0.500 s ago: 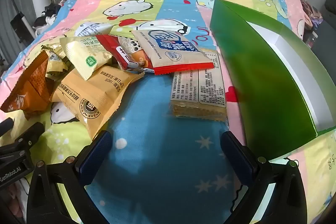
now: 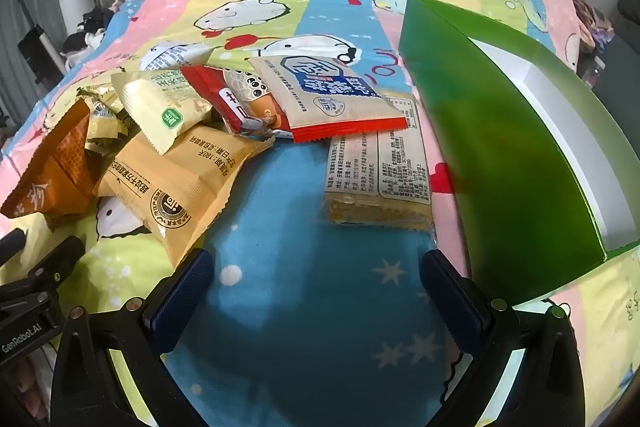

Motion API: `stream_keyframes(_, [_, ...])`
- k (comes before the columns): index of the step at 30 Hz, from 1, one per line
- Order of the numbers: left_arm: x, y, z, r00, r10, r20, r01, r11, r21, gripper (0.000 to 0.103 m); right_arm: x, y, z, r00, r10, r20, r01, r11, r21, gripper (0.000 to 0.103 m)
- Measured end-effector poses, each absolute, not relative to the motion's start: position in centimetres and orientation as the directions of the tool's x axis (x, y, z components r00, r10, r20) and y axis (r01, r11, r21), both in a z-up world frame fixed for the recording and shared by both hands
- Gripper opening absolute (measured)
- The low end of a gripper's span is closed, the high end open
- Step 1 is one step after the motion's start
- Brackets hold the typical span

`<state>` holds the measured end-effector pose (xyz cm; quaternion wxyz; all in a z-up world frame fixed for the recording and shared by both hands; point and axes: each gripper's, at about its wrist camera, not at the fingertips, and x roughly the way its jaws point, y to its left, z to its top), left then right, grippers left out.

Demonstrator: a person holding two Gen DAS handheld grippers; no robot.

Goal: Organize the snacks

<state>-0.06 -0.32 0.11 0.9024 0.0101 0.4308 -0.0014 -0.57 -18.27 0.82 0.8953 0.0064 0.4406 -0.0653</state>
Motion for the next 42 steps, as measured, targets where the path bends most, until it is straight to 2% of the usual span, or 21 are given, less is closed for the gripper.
stream_keyframes(24, [-0.2, 0.0, 0.3, 0.63, 0.001, -0.777, 0.009, 1.0, 0.009, 0.103, -0.7, -18.2, 1.0, 0.599, -0.12, -0.792, 0.122, 0.991, -0.058, 0.103])
stream_keyframes(28, [-0.3, 0.0, 0.3, 0.629, 0.001, -0.777, 0.009, 1.0, 0.008, 0.103, -1.8, -18.0, 1.0, 0.607, -0.178, -0.774, 0.198, 0.978, -0.07, 0.103])
stream_keyframes(42, [-0.2, 0.3, 0.5, 0.615, -0.018, -0.788, 0.014, 1.0, -0.011, 0.103, -2.2, -18.0, 1.0, 0.608, -0.176, -0.774, 0.196, 0.978, -0.068, 0.103])
